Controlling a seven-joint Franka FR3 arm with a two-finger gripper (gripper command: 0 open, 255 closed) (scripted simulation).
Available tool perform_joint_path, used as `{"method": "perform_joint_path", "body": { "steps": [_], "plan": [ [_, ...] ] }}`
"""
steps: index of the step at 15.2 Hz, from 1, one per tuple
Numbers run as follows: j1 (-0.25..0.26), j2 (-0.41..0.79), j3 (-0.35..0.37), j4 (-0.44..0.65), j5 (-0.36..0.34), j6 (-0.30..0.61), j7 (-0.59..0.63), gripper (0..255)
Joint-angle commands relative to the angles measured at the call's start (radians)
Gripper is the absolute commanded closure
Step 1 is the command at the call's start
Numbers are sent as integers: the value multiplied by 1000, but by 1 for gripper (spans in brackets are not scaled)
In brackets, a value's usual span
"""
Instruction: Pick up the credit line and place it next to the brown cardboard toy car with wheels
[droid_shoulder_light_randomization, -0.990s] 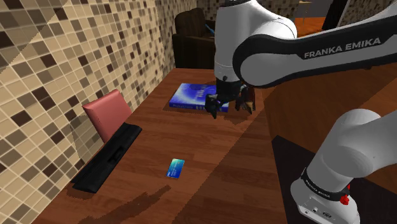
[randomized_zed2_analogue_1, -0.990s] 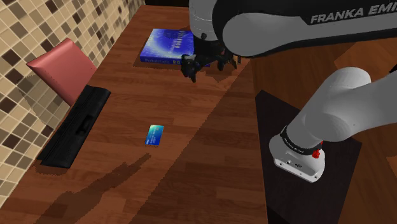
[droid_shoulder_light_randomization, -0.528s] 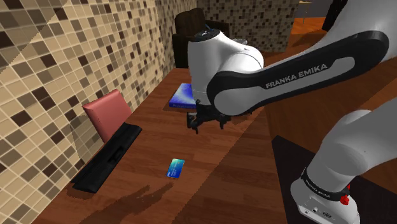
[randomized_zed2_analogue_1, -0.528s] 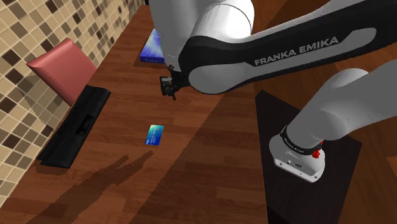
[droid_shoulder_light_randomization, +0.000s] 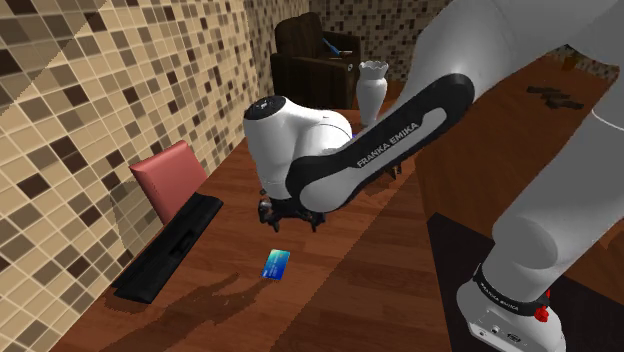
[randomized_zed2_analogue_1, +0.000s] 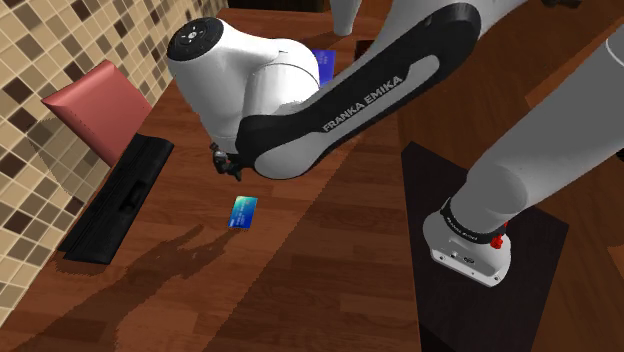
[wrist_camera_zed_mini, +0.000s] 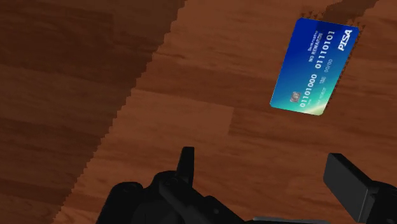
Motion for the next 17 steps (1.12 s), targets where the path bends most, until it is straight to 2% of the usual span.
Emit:
{"method": "perform_joint_path", "body": {
  "steps": [1, 4, 12, 17],
  "plan": [
    [-10, 136, 33, 55, -140, 6, 182, 0],
    [70, 328, -19, 161, -315, -18, 394, 0],
    [115, 403, -85, 137, -404, 51, 450, 0],
    [115, 403, -85, 137, -404, 51, 450, 0]
  ]
}}
